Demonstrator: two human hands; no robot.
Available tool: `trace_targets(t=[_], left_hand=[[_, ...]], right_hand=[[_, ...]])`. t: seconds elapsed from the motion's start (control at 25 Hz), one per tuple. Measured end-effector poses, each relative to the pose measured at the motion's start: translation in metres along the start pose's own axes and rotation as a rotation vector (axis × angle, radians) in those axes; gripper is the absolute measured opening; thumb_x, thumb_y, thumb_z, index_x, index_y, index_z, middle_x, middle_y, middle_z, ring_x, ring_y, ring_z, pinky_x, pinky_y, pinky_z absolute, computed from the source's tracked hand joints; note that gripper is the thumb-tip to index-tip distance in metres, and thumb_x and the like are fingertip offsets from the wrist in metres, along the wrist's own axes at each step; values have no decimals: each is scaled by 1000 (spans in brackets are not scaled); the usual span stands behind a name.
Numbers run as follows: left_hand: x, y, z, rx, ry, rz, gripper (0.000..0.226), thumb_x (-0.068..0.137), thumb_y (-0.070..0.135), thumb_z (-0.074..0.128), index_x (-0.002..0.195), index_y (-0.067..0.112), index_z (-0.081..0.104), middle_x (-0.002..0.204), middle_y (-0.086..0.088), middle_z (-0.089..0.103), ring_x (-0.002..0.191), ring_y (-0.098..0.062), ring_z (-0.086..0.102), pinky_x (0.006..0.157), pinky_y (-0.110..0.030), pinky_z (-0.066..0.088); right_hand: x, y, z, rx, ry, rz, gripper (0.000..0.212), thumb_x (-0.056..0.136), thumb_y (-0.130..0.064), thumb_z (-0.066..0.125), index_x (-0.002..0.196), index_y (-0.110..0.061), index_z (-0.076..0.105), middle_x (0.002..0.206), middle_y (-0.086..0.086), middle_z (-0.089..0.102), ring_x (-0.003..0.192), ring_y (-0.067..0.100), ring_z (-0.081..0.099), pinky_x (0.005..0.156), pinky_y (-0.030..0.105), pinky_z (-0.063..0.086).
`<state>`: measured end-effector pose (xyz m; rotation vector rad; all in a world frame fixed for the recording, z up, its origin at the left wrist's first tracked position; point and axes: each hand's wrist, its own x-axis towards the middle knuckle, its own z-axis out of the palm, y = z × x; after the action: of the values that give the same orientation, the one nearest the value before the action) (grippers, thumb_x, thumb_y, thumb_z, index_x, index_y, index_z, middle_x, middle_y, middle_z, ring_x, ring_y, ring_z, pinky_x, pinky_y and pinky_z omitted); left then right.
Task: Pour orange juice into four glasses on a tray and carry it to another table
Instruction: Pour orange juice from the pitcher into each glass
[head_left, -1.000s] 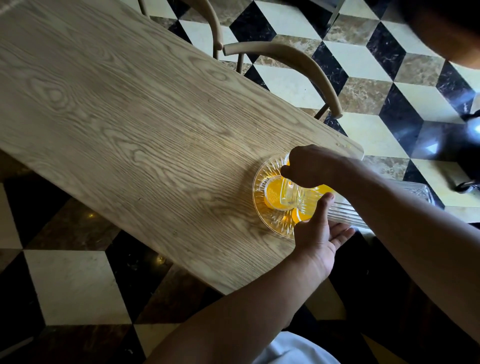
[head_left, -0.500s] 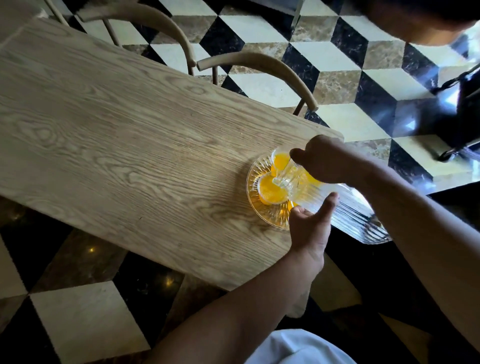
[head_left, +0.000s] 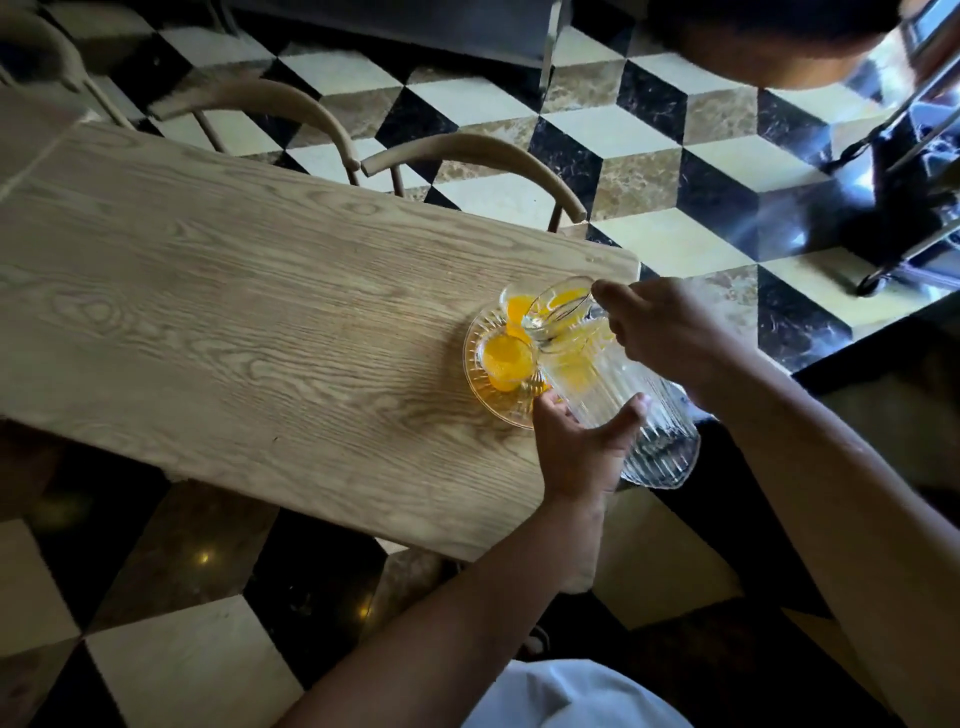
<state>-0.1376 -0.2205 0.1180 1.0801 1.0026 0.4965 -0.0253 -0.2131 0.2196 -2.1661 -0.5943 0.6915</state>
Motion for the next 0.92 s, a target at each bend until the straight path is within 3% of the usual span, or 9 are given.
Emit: trace_targets(t=[0.08,0.12,0.28,0.48,0.64,0.72,0.8,0.84,0.92], left_hand=[[-8,-6,-14,75,24,80,78,56,34,100,112,17,48,104,2,61,87,6,63,81,-19,55],[-12,-6,-24,102,37,104,80,56,32,101,115,18,49,108,2,62,93,6,65,83,-17,55],[-33,-2,-66,176,91,135,102,43,56,87,126,10,52,125,-15,64,114,-30,67,98,-44,57],[-38,5,-129,283,130,179,97,44,58,85,125,15,53,123,-10,66,114,-25,66,101,-47,55],[-13,23,-176,336,92,151,102,42,59,86,130,18,54,123,2,63,116,-12,63,101,-34,57],[11,31,-196,364,68,157,98,41,59,87,126,23,54,118,10,62,108,9,62,89,-15,55],[35,41,-211,406,29,163,94,42,59,87,122,25,54,113,18,62,99,22,59,80,-6,51],[52,48,-219,425,-2,149,93,43,58,88,122,20,57,114,14,66,100,19,62,83,-9,54],[86,61,-233,427,-68,119,94,46,49,92,126,11,60,121,-3,72,111,-3,69,97,-31,60]], right_hand=[[-25,5,2,129,21,-36,55,93,-50,56,50,-17,51,46,-7,46,46,14,38,55,31,32],[-36,4,6,208,18,-28,55,90,-53,57,48,-18,52,49,-4,47,49,16,38,56,32,31],[-80,-5,31,492,-39,-8,36,80,-43,54,51,-23,48,54,-2,51,49,15,41,56,36,32],[-104,-19,78,601,-115,-41,26,82,-27,48,61,-14,54,62,10,51,56,19,40,53,34,29],[-98,-32,114,656,-116,-73,30,84,-28,48,70,-5,59,54,4,52,49,13,41,47,23,34],[-87,-43,130,691,-125,-88,29,81,-27,48,69,-3,58,50,-1,51,47,9,41,44,18,35],[-73,-53,144,725,-119,-91,29,81,-24,48,68,1,57,49,-2,51,45,7,41,43,16,35],[-64,-60,152,735,-110,-86,32,83,-22,49,69,6,58,50,-1,52,46,7,42,43,16,35],[-43,-70,167,747,-102,-82,34,88,-17,51,74,13,59,53,-1,54,48,6,46,46,15,38]])
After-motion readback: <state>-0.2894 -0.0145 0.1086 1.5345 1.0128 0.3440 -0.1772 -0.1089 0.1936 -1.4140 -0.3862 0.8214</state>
